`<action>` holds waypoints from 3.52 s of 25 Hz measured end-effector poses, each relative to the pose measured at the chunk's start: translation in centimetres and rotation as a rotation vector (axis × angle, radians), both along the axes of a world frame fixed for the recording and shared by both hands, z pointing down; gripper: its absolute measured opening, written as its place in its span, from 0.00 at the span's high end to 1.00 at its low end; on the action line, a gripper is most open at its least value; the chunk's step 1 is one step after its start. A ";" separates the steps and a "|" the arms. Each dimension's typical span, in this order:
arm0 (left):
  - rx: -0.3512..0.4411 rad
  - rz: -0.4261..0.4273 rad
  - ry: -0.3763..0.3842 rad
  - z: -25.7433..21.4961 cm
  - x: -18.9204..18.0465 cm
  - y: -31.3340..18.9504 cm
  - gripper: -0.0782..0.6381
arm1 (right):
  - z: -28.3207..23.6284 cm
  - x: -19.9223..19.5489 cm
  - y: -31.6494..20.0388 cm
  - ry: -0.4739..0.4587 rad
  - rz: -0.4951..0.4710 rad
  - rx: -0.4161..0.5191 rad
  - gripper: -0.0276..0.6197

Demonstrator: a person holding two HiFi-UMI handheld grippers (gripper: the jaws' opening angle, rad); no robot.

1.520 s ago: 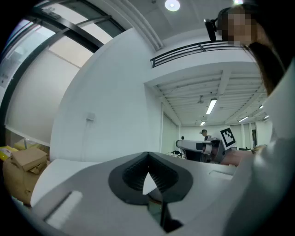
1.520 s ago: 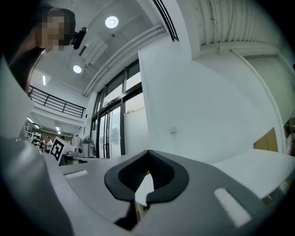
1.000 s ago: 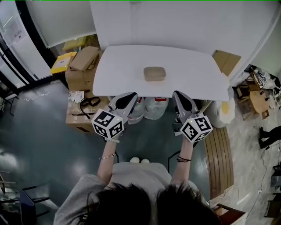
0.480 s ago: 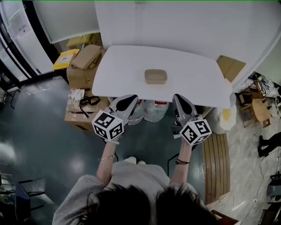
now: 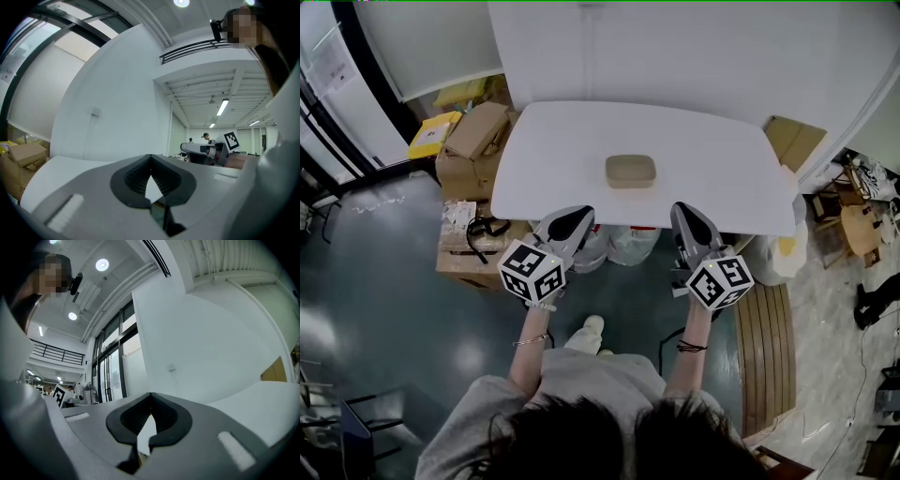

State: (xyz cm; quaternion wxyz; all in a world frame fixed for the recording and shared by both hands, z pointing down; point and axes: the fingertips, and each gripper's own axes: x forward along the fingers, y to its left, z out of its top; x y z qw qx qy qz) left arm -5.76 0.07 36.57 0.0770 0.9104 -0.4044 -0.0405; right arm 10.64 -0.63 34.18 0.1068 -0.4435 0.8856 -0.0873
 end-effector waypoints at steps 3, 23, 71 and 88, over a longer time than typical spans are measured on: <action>-0.004 0.014 0.006 0.1 0.0 -1.9 0.90 | 0.1 -0.1 -1.7 0.004 0.009 -0.005 0.94; -0.036 0.133 0.017 2.1 0.7 -9.6 0.90 | 2.5 -0.5 -7.9 0.004 0.109 -0.056 0.94; -0.291 -0.042 -0.010 10.4 3.0 -25.1 0.90 | 11.3 2.0 -27.9 0.032 -0.080 -0.350 0.94; -0.444 0.015 -0.010 16.6 2.6 -28.0 0.90 | 19.3 2.6 -30.7 0.140 -0.016 -0.588 0.94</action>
